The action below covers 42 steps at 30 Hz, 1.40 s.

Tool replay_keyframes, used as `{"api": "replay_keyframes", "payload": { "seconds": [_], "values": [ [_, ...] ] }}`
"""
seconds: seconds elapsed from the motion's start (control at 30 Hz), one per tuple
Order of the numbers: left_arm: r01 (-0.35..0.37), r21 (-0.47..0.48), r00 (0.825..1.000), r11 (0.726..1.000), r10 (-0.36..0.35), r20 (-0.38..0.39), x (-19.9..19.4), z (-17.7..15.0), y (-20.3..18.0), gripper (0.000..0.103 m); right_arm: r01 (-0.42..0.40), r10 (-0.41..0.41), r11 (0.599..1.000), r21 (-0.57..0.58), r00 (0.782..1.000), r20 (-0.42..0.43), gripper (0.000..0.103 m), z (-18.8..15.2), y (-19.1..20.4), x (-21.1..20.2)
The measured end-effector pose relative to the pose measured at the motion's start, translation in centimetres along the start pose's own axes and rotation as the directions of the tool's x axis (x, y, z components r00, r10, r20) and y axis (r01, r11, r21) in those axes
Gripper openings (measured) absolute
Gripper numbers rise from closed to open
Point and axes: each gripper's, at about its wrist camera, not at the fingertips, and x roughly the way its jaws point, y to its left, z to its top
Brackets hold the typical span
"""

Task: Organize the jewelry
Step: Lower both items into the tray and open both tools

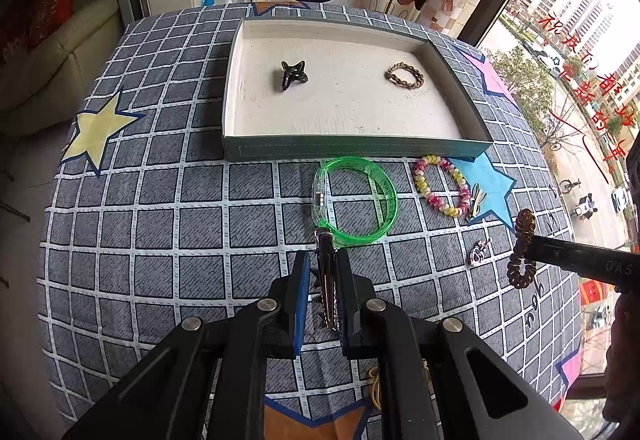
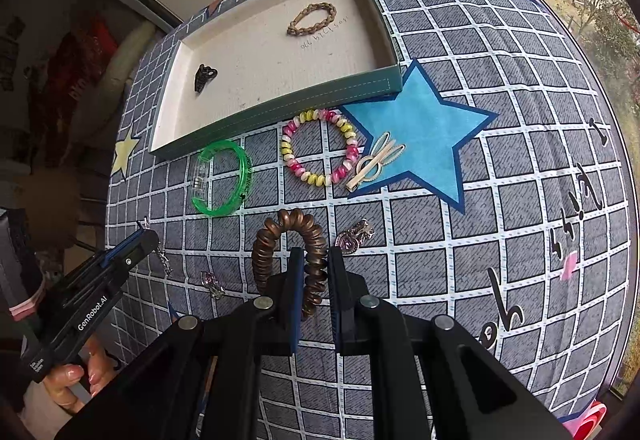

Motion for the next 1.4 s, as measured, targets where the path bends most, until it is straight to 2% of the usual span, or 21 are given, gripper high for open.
{"api": "replay_keyframes", "payload": {
  "seconds": [0.3,0.63,0.93,1.4],
  "values": [
    [0.002,-0.013,0.998,1.0,-0.001,0.067,-0.7,4.5,-0.9,0.025,-0.01,0.011,0.999,-0.032,0.999,0.043,0.013,4.7,-0.2,-1.5],
    [-0.016,-0.018,0.994,1.0,0.018,0.107,1.7,10.6,-2.0,0.025,-0.003,0.009,0.996,-0.09,0.998,0.069,0.013,12.6,0.6,-0.4],
    [-0.049,-0.038,0.996,0.998,0.052,0.072,6.1,13.8,-2.8,0.025,0.019,-0.014,0.991,-0.129,0.999,0.042,0.013,17.8,1.1,3.1],
    [-0.124,0.001,0.992,0.992,0.124,0.002,12.0,15.6,-3.8,0.025,0.07,-0.07,0.986,-0.149,0.998,0.003,0.013,21.5,0.6,7.6]
  ]
}}
